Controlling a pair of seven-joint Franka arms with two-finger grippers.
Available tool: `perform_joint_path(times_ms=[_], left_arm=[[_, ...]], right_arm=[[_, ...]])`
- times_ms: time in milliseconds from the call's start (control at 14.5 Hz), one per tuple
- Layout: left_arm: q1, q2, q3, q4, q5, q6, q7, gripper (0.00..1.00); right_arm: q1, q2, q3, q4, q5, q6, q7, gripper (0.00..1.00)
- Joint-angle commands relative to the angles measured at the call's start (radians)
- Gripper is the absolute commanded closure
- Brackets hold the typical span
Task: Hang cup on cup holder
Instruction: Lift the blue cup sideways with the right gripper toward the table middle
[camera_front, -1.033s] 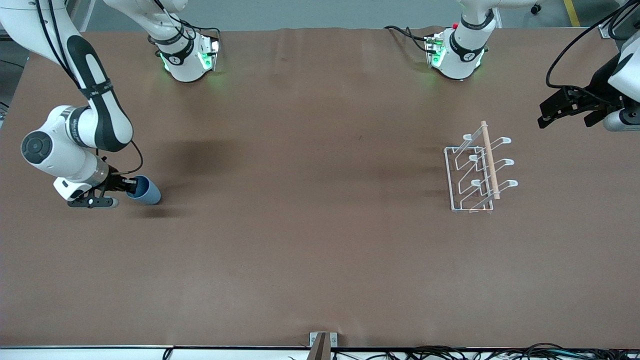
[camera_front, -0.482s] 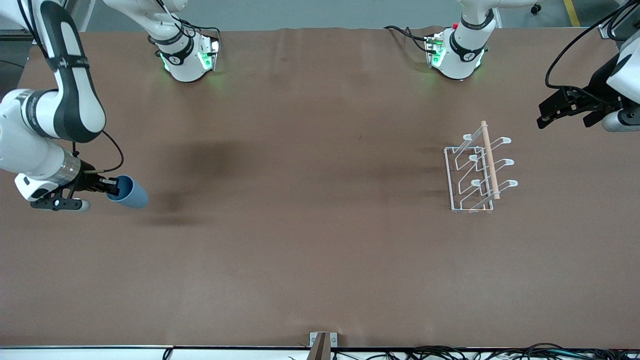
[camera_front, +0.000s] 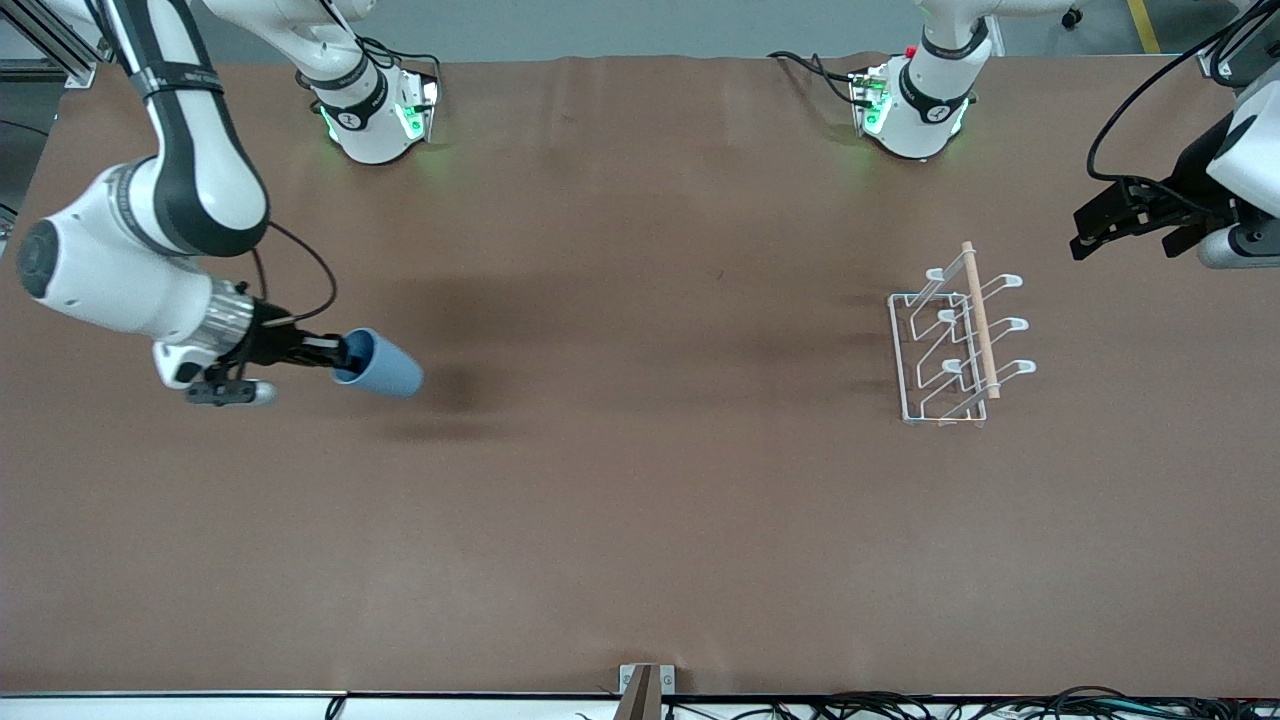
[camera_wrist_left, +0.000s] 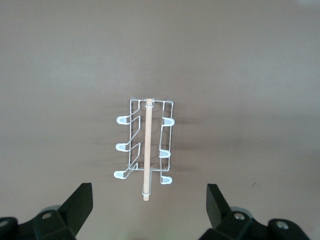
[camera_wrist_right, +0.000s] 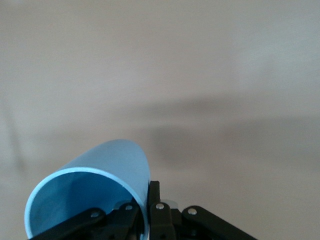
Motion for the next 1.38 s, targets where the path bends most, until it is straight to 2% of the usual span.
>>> perform_joint_path(times_ms=[0, 69, 688, 826, 1033, 1308], left_arm=[[0.008, 0.009, -0.004, 0.021, 0.009, -0.003, 0.012, 0.00], [0.007, 0.010, -0.004, 0.022, 0.009, -0.003, 0.011, 0.00], [-0.035, 0.030, -0.007, 0.027, 0.016, -0.003, 0.075, 0.00], [-0.071, 0.052, -0.008, 0.031, 0.015, -0.003, 0.185, 0.00], [-0.085, 0.073, -0.021, 0.040, -0.086, 0.000, 0.277, 0.00], [-0.110, 0.121, -0.097, 0.062, -0.091, 0.028, 0.380, 0.00]], right_arm=[[-0.006, -0.014, 0.067, -0.039, 0.225, 0.008, -0.065, 1.00], [0.003, -0.014, 0.089, -0.044, 0.318, 0.008, -0.085, 1.00], [0.022, 0.107, 0.245, -0.059, 0.912, 0.006, -0.432, 1.00], [0.043, 0.149, 0.285, -0.041, 1.037, 0.011, -0.507, 1.00], [0.060, 0.203, 0.305, -0.030, 1.117, 0.011, -0.620, 1.00], [0.090, 0.256, 0.342, 0.002, 1.215, 0.027, -0.719, 1.00]])
